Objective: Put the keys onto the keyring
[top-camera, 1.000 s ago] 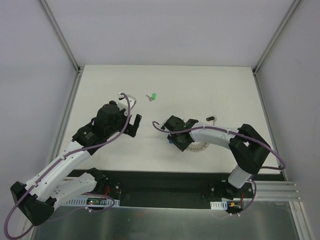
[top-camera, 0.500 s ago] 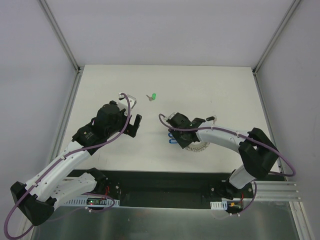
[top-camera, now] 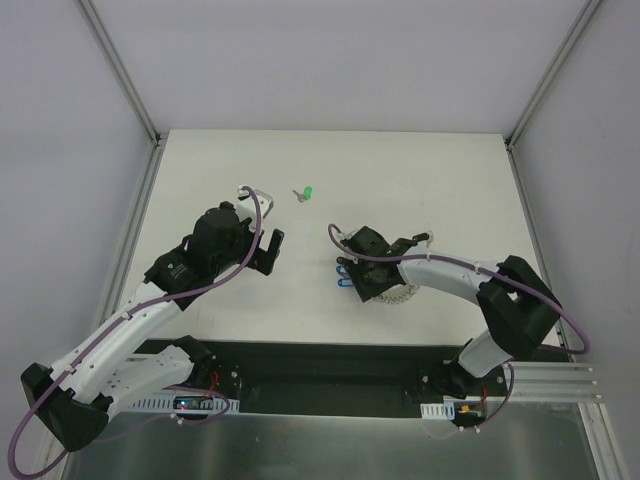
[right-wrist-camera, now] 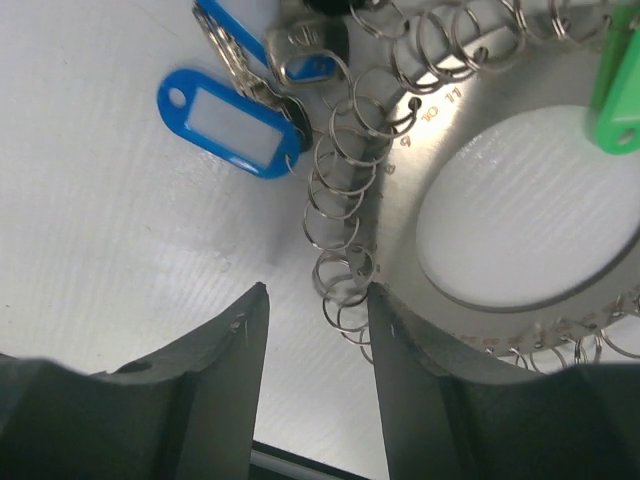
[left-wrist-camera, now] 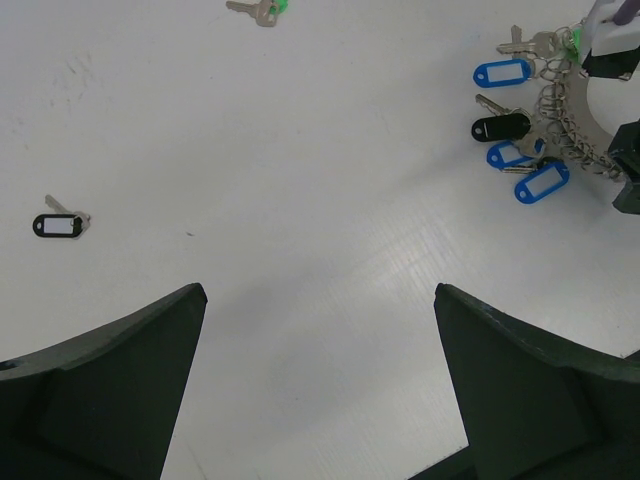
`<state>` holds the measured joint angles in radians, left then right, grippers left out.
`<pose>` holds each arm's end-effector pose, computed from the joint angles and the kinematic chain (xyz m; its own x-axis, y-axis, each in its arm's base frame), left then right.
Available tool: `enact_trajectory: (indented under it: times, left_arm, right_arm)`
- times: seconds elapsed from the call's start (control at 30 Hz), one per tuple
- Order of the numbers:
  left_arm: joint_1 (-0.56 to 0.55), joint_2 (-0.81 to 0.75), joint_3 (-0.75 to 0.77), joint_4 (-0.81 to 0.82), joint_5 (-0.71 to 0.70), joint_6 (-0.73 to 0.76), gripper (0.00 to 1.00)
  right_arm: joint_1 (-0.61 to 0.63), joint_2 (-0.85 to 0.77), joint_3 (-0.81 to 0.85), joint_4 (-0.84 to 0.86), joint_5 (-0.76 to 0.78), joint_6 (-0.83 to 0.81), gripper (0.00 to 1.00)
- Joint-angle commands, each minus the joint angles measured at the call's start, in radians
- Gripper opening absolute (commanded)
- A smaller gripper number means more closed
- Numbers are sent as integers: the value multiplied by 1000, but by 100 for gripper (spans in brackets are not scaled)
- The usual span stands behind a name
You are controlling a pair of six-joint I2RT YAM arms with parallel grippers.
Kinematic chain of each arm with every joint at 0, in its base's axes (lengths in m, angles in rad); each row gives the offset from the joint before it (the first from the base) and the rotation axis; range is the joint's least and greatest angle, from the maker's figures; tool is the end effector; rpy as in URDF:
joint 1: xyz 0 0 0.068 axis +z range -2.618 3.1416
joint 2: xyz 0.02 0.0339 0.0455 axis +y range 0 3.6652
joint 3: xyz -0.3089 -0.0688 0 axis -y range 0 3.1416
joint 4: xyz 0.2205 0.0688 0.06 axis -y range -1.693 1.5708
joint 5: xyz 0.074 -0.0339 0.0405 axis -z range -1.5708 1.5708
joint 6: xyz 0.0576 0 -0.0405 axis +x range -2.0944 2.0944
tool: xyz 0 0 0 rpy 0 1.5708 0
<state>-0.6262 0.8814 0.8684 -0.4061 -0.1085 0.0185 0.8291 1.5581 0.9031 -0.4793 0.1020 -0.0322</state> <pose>0.1371 -0.0915 0.3556 -0.3204 0.2544 -0.9125 0.5085 0.8589 0.0610 0.1955 0.2047 0.2166 -0.5892 -0.6905 -0.4196 -0.7238 0.6819 -0.1058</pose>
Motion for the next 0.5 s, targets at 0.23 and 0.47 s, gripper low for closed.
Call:
enact_trajectory:
  times: [0.23, 0.47]
  left_arm:
    - [13, -18, 4, 7, 15, 14, 99]
    - [13, 17, 12, 9, 50, -1, 97]
  right_arm:
    - [18, 137, 232, 110, -157, -11, 47]
    - [-22, 39, 254, 96, -44, -35, 47]
